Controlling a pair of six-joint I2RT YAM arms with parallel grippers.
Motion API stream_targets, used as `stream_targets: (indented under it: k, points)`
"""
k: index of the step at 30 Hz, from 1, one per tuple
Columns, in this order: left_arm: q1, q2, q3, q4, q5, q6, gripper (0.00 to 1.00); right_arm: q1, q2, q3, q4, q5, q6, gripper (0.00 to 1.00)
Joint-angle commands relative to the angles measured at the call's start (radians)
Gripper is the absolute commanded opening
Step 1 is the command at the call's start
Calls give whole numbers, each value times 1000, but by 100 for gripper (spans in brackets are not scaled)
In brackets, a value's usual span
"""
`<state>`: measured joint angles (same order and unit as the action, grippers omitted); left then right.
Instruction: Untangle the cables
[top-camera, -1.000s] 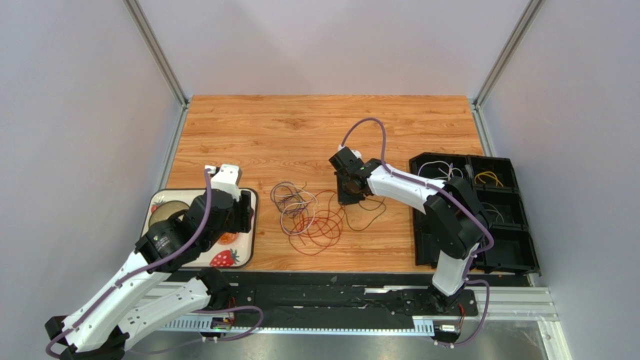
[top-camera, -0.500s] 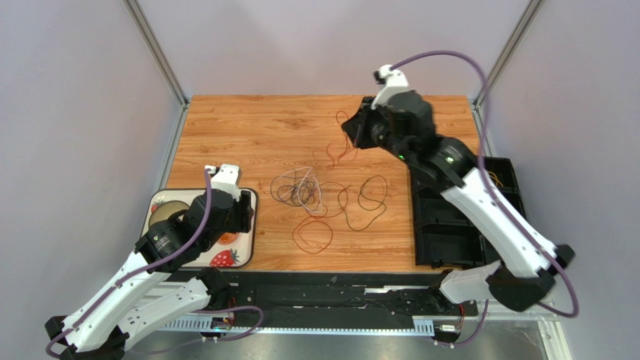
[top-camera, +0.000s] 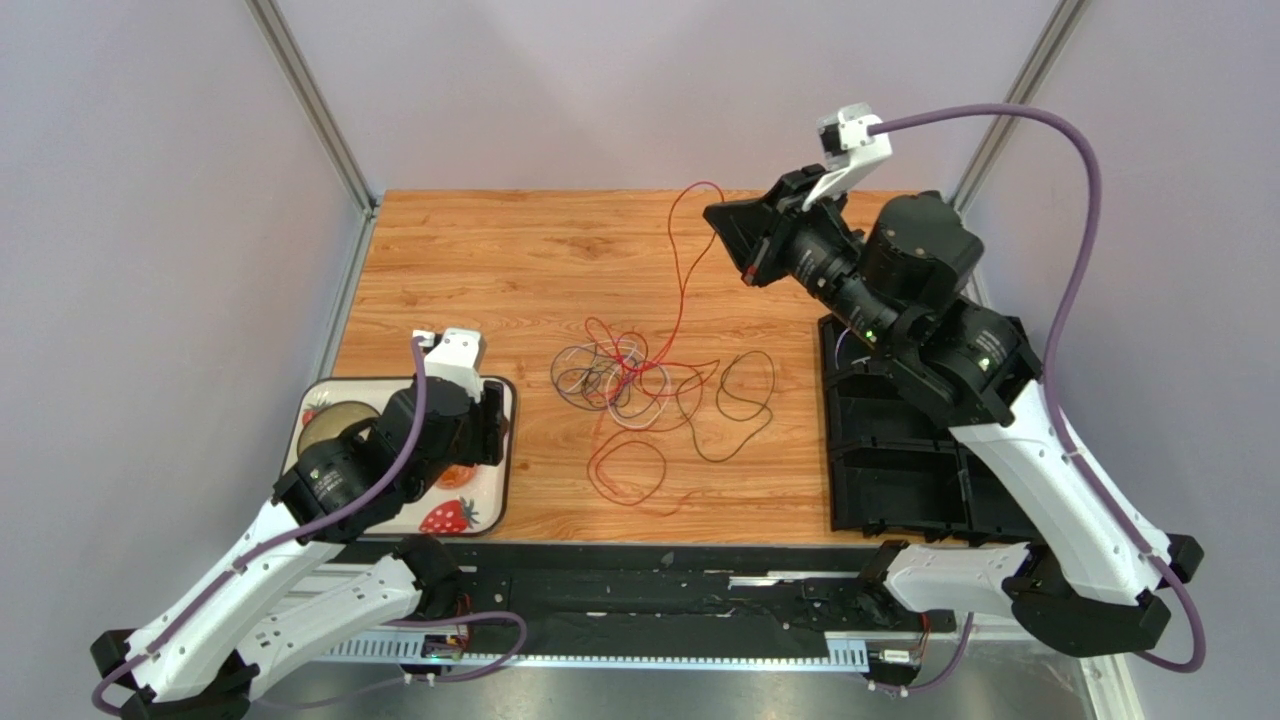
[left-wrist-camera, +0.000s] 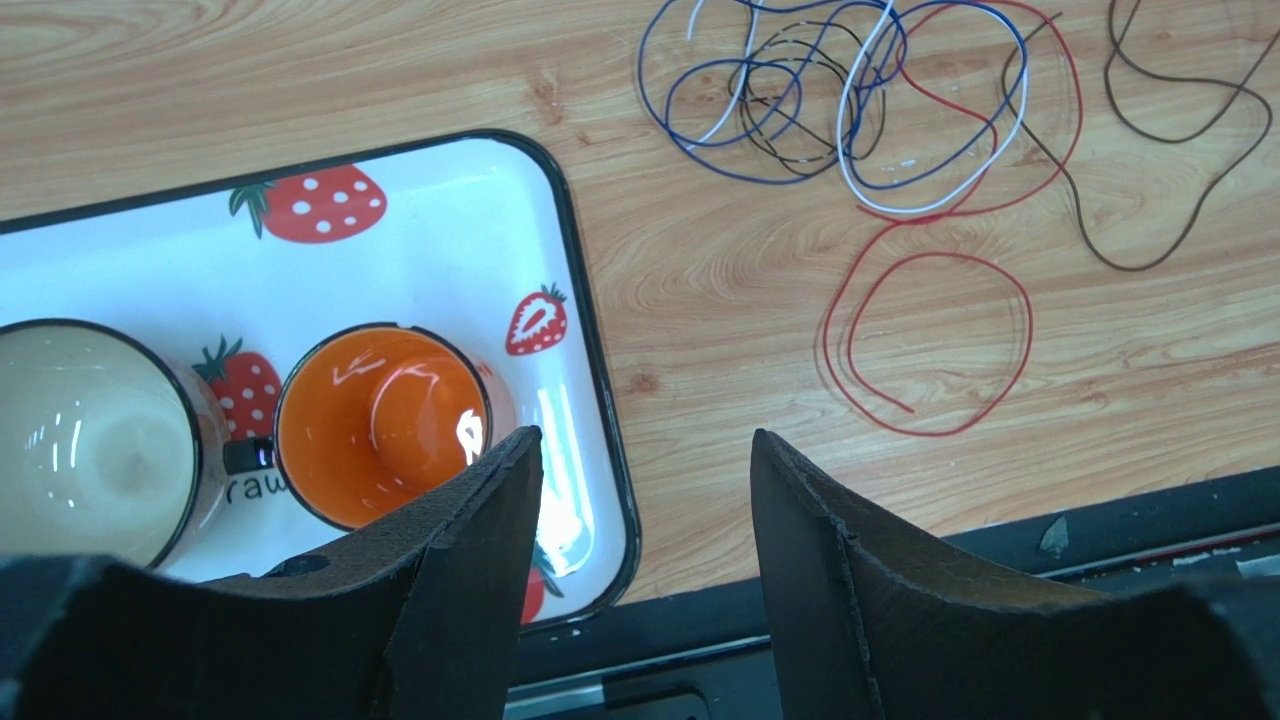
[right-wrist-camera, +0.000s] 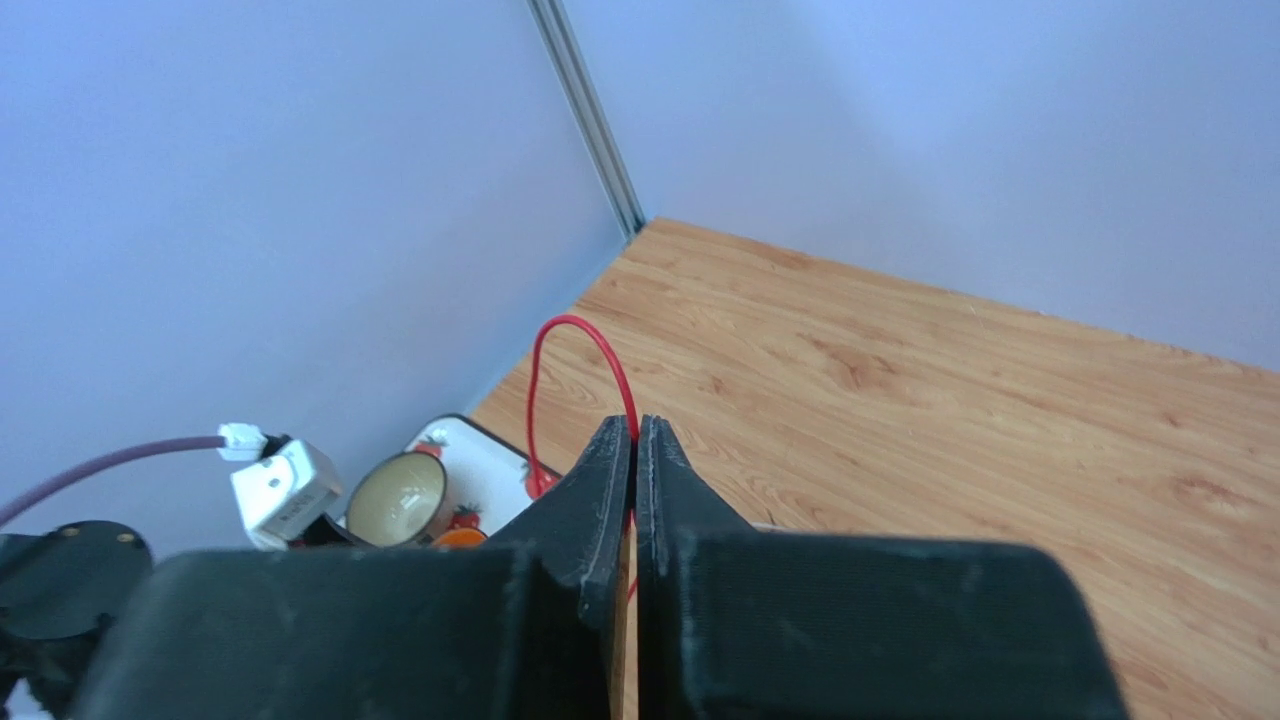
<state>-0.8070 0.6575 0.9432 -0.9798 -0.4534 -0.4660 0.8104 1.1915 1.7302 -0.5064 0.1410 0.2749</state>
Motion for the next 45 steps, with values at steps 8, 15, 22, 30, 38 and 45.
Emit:
stream_targets:
  k: [8,15,22,30,38,45]
  points:
    - [0,8,39,-3,1,-2,62,4,-69,-50,-70,210,-52,0]
    - [0,4,39,-5,1,-2,62,0,-150,-112,-139,483,-91,0]
    - [0,-5,37,-2,10,1,62,-13,-176,-113,-262,765,-117,0]
    - [0,-30,31,6,13,4,62,-53,-251,-165,-376,962,-89,0]
    - [0,-47,28,12,18,6,62,-291,-312,-242,-408,808,-37,0]
    - [0,-53,26,10,21,9,62,-603,-319,-293,-411,401,43,0]
